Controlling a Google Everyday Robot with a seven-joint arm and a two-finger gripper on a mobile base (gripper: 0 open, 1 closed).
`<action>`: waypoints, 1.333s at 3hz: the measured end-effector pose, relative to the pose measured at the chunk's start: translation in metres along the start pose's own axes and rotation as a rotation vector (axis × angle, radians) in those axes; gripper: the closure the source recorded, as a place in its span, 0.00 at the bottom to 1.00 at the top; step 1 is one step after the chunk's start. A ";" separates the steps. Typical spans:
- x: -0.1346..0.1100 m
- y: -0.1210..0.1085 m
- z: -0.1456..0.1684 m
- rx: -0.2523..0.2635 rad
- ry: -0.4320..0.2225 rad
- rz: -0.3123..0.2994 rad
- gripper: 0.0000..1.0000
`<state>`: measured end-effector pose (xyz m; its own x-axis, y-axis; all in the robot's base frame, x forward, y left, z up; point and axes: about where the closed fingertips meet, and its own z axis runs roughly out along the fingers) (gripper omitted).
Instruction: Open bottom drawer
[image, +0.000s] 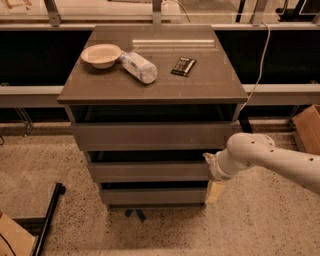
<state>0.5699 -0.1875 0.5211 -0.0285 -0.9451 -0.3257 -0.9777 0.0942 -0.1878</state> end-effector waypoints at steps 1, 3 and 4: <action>0.007 0.014 0.016 0.051 0.014 0.007 0.00; 0.016 0.003 0.064 0.058 -0.046 0.002 0.00; 0.029 -0.002 0.092 0.033 -0.082 0.034 0.00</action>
Offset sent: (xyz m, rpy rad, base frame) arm 0.0129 0.0060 -0.0678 0.0503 -0.0887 -0.0092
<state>0.5906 -0.1863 0.4267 -0.0428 -0.9125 -0.4068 -0.9691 0.1368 -0.2050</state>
